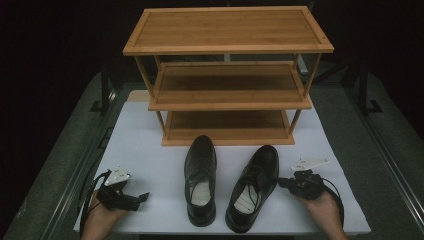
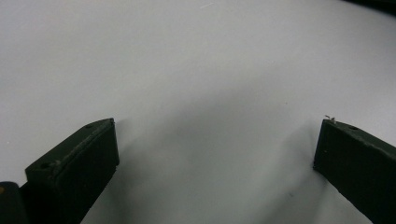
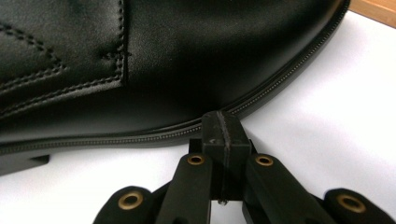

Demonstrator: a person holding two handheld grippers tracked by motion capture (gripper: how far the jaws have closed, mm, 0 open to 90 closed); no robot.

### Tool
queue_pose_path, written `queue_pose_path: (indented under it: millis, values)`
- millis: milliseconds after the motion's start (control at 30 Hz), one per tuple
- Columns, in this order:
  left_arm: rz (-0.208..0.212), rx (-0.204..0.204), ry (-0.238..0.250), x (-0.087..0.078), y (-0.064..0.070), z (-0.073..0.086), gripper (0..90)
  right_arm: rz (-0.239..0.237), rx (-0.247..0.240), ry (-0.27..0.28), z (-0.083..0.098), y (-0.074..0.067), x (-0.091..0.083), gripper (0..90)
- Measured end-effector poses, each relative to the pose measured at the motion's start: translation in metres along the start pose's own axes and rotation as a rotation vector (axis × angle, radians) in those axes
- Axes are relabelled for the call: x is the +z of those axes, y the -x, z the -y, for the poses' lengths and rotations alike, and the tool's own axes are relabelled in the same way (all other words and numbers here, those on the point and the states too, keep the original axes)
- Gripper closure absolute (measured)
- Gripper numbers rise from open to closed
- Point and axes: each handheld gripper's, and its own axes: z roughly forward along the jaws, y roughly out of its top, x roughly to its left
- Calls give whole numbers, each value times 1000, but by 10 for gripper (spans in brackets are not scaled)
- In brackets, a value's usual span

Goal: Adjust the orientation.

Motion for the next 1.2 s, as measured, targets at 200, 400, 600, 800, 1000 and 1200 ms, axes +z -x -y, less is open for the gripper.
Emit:
queue_pose_path:
  millis: [200, 400, 600, 800, 1000, 1200]
  values:
    - [0, 0, -2, 0, 0, 0, 0, -7, -8, -8, -10, -1, 8, 898]
    - [1, 0, -1, 0, 0, 0, 0, -22, -13, -8, -21, -1, 18, 898]
    - [1, 0, -1, 0, 0, 0, 0, -29, -22, -8, -30, -2, 27, 898]
    - [0, -1, 2, 0, 0, 0, 0, -27, -37, -13, -38, -4, 34, 898]
    - [1, -1, 0, 0, 0, 0, 0, -34, -39, -11, -43, -6, 40, 898]
    - [0, 0, 1, 0, 0, 0, 0, -53, -12, 7, -41, -4, 39, 850]
